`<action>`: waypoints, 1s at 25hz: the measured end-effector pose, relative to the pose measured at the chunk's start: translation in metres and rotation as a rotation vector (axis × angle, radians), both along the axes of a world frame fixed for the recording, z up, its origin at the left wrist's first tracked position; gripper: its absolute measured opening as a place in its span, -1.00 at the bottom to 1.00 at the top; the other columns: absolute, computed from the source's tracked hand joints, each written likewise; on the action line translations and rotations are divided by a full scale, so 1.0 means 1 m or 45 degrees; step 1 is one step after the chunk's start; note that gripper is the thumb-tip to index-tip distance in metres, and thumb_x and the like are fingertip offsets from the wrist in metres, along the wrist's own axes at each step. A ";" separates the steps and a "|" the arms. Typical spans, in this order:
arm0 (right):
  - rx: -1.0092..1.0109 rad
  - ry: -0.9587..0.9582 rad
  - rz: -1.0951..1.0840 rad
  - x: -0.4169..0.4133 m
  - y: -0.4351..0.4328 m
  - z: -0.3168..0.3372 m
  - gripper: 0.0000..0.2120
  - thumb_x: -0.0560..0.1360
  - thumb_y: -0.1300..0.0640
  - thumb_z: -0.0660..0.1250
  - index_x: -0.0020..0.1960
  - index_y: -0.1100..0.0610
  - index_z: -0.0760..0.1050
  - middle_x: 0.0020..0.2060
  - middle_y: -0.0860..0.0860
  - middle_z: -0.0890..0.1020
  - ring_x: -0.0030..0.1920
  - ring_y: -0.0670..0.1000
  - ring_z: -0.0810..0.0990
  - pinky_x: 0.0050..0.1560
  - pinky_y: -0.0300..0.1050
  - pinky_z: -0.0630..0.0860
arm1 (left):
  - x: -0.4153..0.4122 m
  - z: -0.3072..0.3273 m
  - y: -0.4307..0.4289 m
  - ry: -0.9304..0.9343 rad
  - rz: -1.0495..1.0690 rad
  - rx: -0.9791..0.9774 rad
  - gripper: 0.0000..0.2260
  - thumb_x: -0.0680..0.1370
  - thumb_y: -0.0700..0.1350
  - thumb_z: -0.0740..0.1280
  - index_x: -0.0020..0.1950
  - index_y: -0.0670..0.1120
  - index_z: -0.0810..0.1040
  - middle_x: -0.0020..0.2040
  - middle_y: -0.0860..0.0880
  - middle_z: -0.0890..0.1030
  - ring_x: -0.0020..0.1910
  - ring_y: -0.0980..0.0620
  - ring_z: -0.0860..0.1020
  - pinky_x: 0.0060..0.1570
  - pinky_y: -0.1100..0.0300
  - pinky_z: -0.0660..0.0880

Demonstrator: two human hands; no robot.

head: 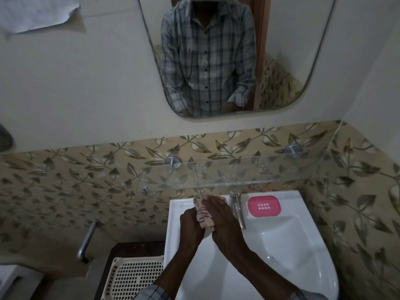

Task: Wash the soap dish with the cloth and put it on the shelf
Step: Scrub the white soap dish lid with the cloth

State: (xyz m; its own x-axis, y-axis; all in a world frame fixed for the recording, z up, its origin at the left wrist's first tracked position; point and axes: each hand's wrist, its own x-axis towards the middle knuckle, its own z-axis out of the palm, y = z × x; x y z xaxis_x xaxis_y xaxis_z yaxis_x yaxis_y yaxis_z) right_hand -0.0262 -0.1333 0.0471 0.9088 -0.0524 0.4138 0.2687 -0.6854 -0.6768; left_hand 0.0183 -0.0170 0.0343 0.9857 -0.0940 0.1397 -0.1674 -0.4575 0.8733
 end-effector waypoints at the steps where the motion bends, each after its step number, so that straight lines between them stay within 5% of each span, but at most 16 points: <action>1: 0.047 0.002 -0.035 0.001 0.003 -0.001 -0.49 0.44 0.48 0.26 0.37 0.23 0.48 0.34 0.10 0.54 0.39 0.05 0.45 0.46 -0.11 0.33 | -0.001 -0.001 -0.002 0.001 0.000 -0.016 -0.77 0.47 -0.11 0.30 -0.40 0.02 0.50 -0.47 0.11 0.56 -0.43 0.25 0.53 -0.41 0.33 0.39; 6: 0.474 0.288 -0.376 0.017 0.000 -0.003 -0.72 0.47 0.36 0.39 0.16 0.18 0.62 0.01 -0.01 0.72 0.06 -0.05 0.67 0.06 -0.22 0.59 | -0.015 -0.013 -0.013 0.113 0.336 -0.307 -0.91 0.57 -0.17 0.37 0.01 -0.04 0.66 -0.09 0.05 0.71 -0.07 0.12 0.65 -0.05 0.19 0.57; 10: 0.606 0.510 -0.415 0.015 -0.003 -0.013 -0.84 0.45 0.32 0.43 0.03 0.25 0.61 -0.10 0.08 0.71 -0.10 0.06 0.69 -0.42 -0.35 0.58 | -0.008 0.000 -0.019 0.269 0.375 -0.546 -0.94 0.58 -0.10 0.38 -0.03 0.02 0.65 -0.14 -0.04 0.71 -0.10 -0.08 0.67 -0.17 0.14 0.61; 12: 0.335 0.497 -0.375 0.020 -0.017 -0.011 -0.80 0.49 0.31 0.37 0.10 0.21 0.61 -0.02 0.08 0.72 0.00 0.08 0.69 -0.17 -0.11 0.66 | -0.006 0.009 -0.017 0.165 0.361 -0.401 -0.85 0.53 -0.14 0.43 0.10 -0.03 0.65 -0.04 -0.01 0.71 -0.02 -0.03 0.66 -0.05 0.15 0.60; 14: -0.122 0.444 -0.288 0.026 -0.027 -0.002 -0.68 0.50 0.32 0.30 0.22 0.14 0.58 0.09 0.05 0.70 0.13 0.08 0.64 0.07 -0.04 0.59 | 0.004 0.016 -0.013 -0.028 0.265 -0.006 -0.74 0.48 -0.16 0.45 0.17 -0.08 0.63 0.02 -0.01 0.69 0.01 0.02 0.64 0.01 0.14 0.56; 17: -0.196 0.186 -0.158 0.030 -0.028 0.008 -0.58 0.38 0.42 0.35 0.20 0.19 0.61 0.08 0.10 0.70 0.10 0.13 0.67 0.03 0.01 0.62 | 0.016 0.026 -0.017 -0.100 0.085 0.584 -0.84 0.48 -0.27 0.32 -0.04 -0.14 0.67 -0.09 -0.09 0.73 -0.06 -0.08 0.66 -0.10 0.11 0.52; 21: 0.225 0.243 -0.454 0.029 -0.016 -0.001 -0.78 0.43 0.43 0.36 0.04 0.27 0.64 -0.07 0.16 0.73 -0.02 0.16 0.69 -0.05 -0.14 0.57 | 0.005 0.012 -0.020 -0.122 0.261 0.233 -0.77 0.51 -0.38 0.27 -0.13 -0.17 0.70 -0.20 -0.06 0.72 -0.18 -0.01 0.67 -0.21 0.19 0.49; 25: 0.829 0.649 -0.766 0.035 -0.003 -0.010 -0.77 0.49 0.18 0.45 0.03 0.34 0.60 -0.08 0.18 0.70 -0.11 0.13 0.66 -0.21 -0.17 0.50 | -0.006 -0.011 -0.033 0.099 0.661 -0.119 -0.77 0.63 -0.18 0.24 -0.07 -0.14 0.68 -0.13 -0.01 0.70 -0.10 -0.06 0.66 -0.09 0.18 0.46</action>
